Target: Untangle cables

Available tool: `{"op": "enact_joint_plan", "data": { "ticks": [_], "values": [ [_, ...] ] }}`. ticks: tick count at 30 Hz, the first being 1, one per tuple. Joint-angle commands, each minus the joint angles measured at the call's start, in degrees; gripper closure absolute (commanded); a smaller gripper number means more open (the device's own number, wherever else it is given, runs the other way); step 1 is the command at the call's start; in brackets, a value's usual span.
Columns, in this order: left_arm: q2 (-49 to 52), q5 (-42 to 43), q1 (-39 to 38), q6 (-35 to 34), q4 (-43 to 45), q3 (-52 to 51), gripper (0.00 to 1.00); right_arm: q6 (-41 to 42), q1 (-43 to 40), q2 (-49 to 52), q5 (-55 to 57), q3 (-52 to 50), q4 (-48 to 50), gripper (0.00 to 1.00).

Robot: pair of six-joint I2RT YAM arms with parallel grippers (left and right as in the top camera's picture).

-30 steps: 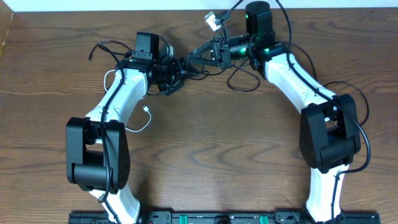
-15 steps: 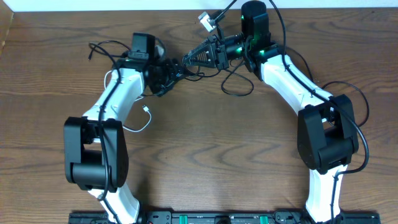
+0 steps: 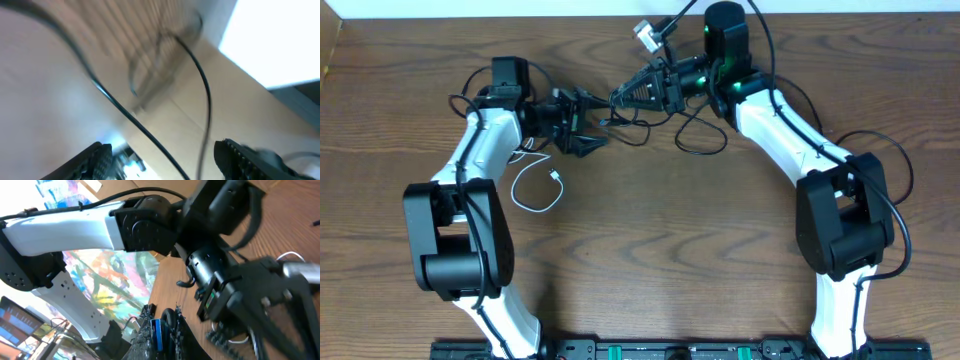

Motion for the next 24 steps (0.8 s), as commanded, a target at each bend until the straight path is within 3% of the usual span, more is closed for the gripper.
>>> {"op": "enact_joint_plan", "data": {
  "ticks": [1, 7, 12, 24],
  "values": [
    [0.7, 9.2, -2.2, -7.3, 0.0, -0.1, 0.31, 0.4, 0.8, -2.0, 0.4, 1.1, 1.3, 0.99],
    [0.7, 10.1, -4.5, -10.3, 0.0, -0.1, 0.32, 0.4, 1.0, -2.0, 0.4, 1.1, 2.6, 0.99],
    [0.7, 10.4, -4.9, -10.4, 2.4, -0.1, 0.4, 0.4, 1.6, -2.0, 0.4, 1.1, 3.5, 0.99],
    [0.7, 8.4, -4.9, -10.4, 3.9, -0.1, 0.79, 0.4, 2.5, -2.0, 0.3, 1.1, 4.0, 0.99]
  ]
}}
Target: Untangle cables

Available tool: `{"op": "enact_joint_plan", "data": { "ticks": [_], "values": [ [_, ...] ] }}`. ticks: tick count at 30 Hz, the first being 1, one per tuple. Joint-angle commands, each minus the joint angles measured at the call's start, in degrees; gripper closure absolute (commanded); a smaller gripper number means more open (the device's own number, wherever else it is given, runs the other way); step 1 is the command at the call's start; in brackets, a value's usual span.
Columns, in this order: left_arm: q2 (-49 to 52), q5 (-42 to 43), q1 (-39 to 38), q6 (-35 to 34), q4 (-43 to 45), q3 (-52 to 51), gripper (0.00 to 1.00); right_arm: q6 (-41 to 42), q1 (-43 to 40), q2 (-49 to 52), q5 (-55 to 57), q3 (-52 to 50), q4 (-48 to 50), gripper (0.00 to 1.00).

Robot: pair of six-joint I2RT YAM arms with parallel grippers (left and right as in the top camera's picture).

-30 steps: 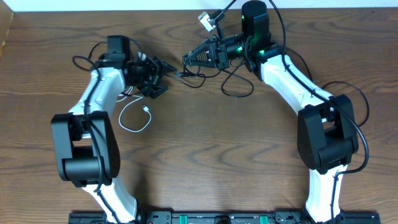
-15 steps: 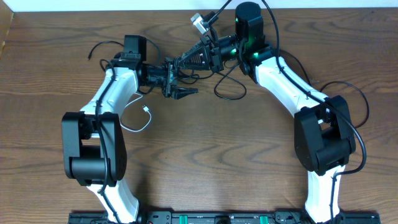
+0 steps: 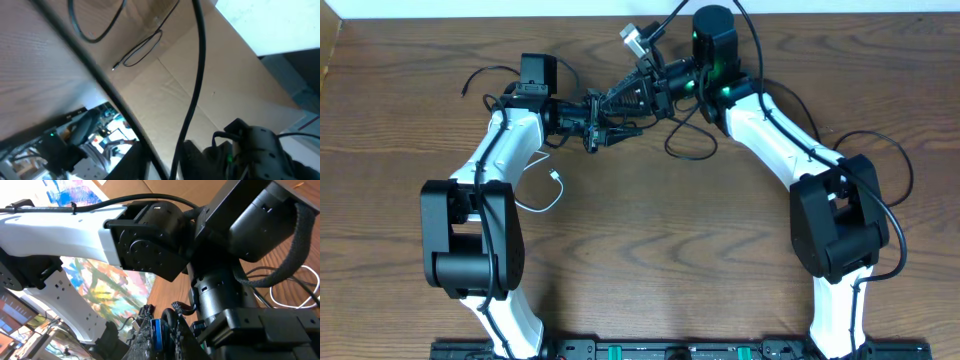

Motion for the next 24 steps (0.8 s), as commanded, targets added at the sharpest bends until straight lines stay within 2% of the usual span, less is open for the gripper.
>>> {"op": "enact_joint_plan", "data": {
  "ticks": [1, 3, 8, 13, 17, 18, 22, 24],
  "values": [
    [0.7, -2.2, 0.0, -0.2, 0.0, -0.1, 0.8, 0.4, 0.5, -2.0, -0.3, 1.1, 0.2, 0.99],
    [0.7, -5.3, 0.0, -0.2, 0.0, -0.1, 0.8, 0.4, 0.5, -2.0, -0.5, 1.1, 0.2, 0.99],
    [0.7, -21.1, 0.0, 1.9, -0.1, -0.1, 0.82, 1.5, 0.5, -2.0, -0.7, 1.1, 0.2, 0.99],
    [0.7, -32.8, 0.1, 3.8, -2.6, -0.1, 0.81, 2.3, 0.5, -2.0, -0.7, 1.1, 0.2, 0.99],
    [0.7, -39.3, 0.1, 4.4, -5.2, -0.1, 0.81, 3.4, 0.5, -2.0, -1.0, 1.1, 0.2, 0.99],
    [0.7, -41.5, 0.2, 4.9, -6.8, -0.1, 0.85, 3.4, 0.6, -2.0, -1.6, 1.1, 0.2, 0.99],
    [0.7, -46.2, 1.7, 9.6, -9.5, -0.1, 0.86, 5.1, 0.7, -2.0, -3.3, 1.1, 0.2, 0.99],
    [0.7, -47.0, 2.8, 9.6, -10.3, -0.1, 0.86, 5.2, 0.8, -2.0, -3.7, 1.1, 0.2, 0.99]
  ]
}}
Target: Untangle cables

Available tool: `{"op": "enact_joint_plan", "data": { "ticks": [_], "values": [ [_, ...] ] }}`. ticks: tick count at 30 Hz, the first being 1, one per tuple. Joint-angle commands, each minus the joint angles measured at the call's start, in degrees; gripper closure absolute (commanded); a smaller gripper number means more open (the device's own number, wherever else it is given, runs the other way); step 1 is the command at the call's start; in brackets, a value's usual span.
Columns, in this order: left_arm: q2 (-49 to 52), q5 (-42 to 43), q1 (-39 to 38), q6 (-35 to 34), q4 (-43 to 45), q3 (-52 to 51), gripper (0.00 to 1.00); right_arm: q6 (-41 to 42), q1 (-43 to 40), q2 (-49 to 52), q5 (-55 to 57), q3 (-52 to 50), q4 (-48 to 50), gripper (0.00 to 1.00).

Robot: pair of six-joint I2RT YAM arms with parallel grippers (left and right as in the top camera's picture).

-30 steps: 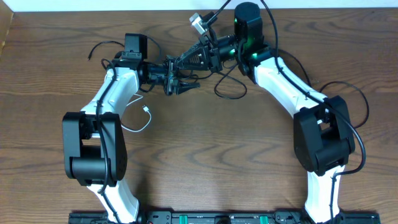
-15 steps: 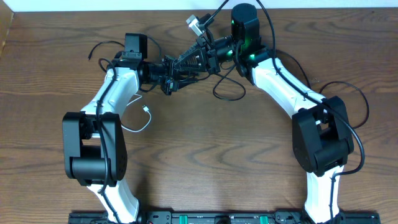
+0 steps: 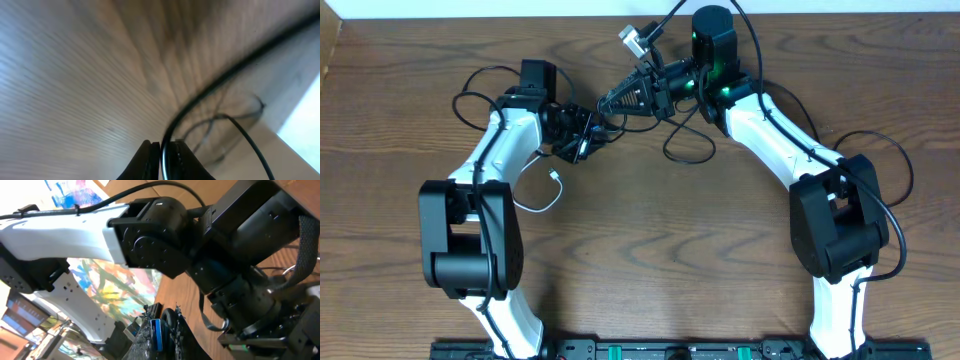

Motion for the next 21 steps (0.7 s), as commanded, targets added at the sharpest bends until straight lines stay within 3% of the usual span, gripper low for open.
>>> {"op": "enact_joint_plan", "data": {
  "ticks": [1, 3, 6, 10, 14, 21],
  "values": [
    [0.7, -5.5, 2.6, 3.3, -1.6, -0.1, 0.86, 1.6, 0.9, -2.0, -2.2, 1.1, 0.1, 0.99],
    [0.7, 0.0, 3.7, 3.3, -1.4, -0.1, 0.78, 1.6, 1.3, -2.0, -1.9, 1.1, 0.2, 0.99],
    [0.7, 10.3, 5.4, 3.3, -0.1, -0.1, 0.77, 1.9, 1.7, -2.0, -1.7, 1.1, 1.0, 0.99],
    [0.7, 12.6, 7.5, 3.3, 0.4, -0.1, 0.78, 2.3, 2.1, -2.0, -1.8, 1.1, 1.0, 0.99],
    [0.7, 19.3, 8.9, 3.3, 0.4, -0.1, 0.61, 2.2, 2.7, -2.0, -1.5, 1.1, 1.1, 0.99],
    [0.7, 40.9, 6.3, 3.0, 1.3, -0.1, 0.6, 2.3, 3.3, -2.0, 2.4, 1.1, 1.2, 0.99]
  ]
}}
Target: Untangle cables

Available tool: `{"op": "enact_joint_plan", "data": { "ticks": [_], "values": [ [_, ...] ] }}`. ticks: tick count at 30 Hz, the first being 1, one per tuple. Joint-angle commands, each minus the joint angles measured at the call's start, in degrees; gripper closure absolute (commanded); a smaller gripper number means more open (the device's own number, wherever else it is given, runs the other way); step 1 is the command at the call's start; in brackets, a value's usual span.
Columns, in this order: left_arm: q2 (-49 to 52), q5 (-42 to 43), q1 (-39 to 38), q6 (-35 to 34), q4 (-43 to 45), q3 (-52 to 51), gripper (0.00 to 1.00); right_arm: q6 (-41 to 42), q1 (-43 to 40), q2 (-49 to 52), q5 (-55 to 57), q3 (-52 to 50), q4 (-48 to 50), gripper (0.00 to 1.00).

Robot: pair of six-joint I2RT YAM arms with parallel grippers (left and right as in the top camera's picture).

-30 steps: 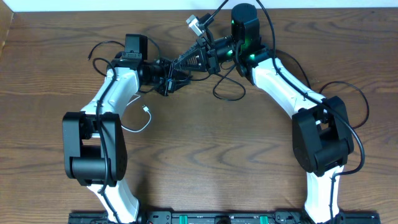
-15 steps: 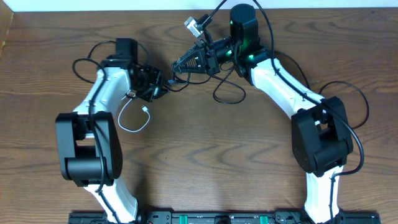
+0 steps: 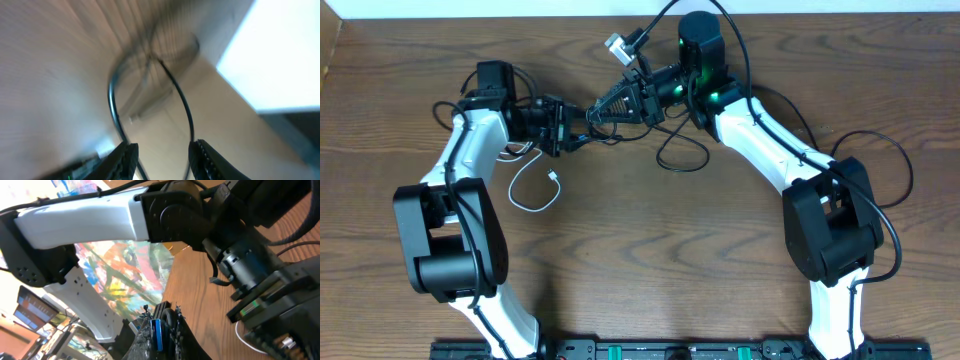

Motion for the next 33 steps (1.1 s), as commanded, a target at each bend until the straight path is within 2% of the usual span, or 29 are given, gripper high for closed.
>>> {"op": "enact_joint_plan", "data": {
  "ticks": [1, 7, 11, 14, 15, 16, 20, 25, 33],
  "values": [
    [0.7, 14.3, -2.3, -0.3, 0.0, -0.1, 0.6, 0.3, 0.7, -2.0, 1.7, 1.1, 0.3, 0.99],
    [0.7, 23.5, -4.2, -3.8, 0.0, -0.1, 0.6, 0.3, 0.8, -2.0, 1.5, 1.1, 0.3, 0.99],
    [0.7, 25.6, -4.1, -3.7, 0.0, -0.1, 0.66, 0.3, 0.7, -2.0, 1.3, 1.1, 0.3, 0.99],
    [0.7, 26.8, -4.2, -3.3, 0.0, -0.1, 0.79, 0.3, 0.8, -2.0, 1.3, 1.1, 0.3, 0.99],
    [0.7, 28.7, -4.1, -2.4, 0.0, -0.1, 0.88, 0.3, 0.8, -2.0, 1.3, 1.1, 0.3, 0.99],
    [0.6, 28.7, -4.1, -2.4, 0.0, -0.1, 0.89, 0.3, 0.8, -2.0, 1.3, 1.1, 0.3, 0.99],
    [0.6, 27.3, -4.1, -2.0, 0.1, -0.1, 0.92, 0.4, 0.7, -2.0, 1.3, 1.1, 0.3, 0.99],
    [0.6, 19.3, -4.1, -2.1, 0.1, -0.1, 0.92, 1.4, 0.7, -2.0, 1.3, 1.1, 0.3, 0.99],
    [0.6, 21.4, 0.0, -2.1, 8.2, -0.1, 0.86, 1.4, 0.6, -2.0, 1.3, 1.1, 0.3, 0.99]
  ]
}}
